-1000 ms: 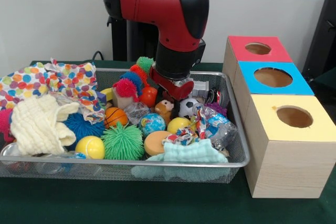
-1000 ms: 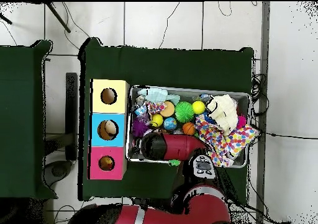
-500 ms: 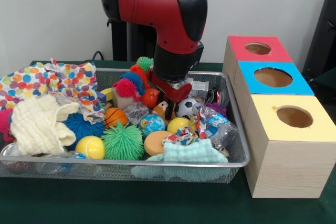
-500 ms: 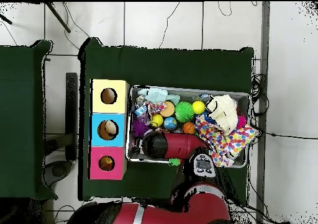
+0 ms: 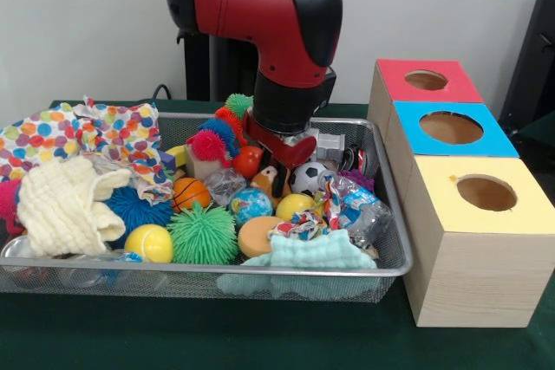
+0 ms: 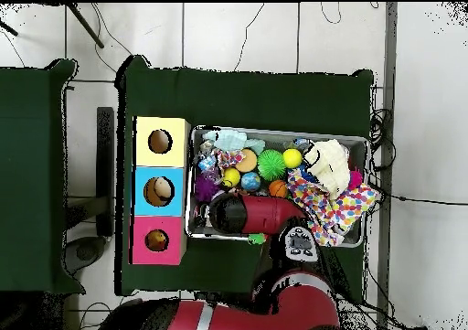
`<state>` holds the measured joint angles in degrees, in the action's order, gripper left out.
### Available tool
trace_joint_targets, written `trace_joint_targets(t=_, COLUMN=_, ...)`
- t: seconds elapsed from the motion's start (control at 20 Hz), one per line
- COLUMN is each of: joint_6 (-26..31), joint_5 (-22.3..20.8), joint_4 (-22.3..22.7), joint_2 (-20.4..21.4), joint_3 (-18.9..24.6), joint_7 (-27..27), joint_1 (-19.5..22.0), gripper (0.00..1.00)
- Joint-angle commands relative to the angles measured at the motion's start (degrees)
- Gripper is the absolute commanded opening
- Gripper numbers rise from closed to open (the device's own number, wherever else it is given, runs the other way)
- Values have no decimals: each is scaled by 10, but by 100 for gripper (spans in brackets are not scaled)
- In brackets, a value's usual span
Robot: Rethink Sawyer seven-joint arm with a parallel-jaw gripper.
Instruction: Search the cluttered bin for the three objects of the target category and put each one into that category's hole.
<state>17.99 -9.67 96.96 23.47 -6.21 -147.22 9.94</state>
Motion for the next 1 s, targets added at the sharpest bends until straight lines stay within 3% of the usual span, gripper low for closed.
trace_joint_targets(t=0.05, joint_6=90, joint_5=10, joint_4=-32, joint_2=88, joint_3=37, joint_7=30, joint_1=35, gripper=0)
trace_joint_targets(t=0.25, joint_6=159, joint_5=11, joint_4=-24, joint_2=150, joint_3=51, joint_7=64, joint_1=47, gripper=0)
trace_joint_targets(t=0.6, joint_6=132, joint_5=-5, joint_4=76, joint_2=214, joint_3=69, joint_7=50, joint_1=40, gripper=0)
trace_joint_targets(t=0.85, joint_6=67, joint_5=-41, joint_4=158, joint_2=212, joint_3=74, joint_7=37, joint_1=21, gripper=0)
trace_joint_targets(t=1.0, joint_6=24, joint_5=-64, joint_4=177, joint_2=188, joint_3=65, joint_7=24, joint_1=8, gripper=0)
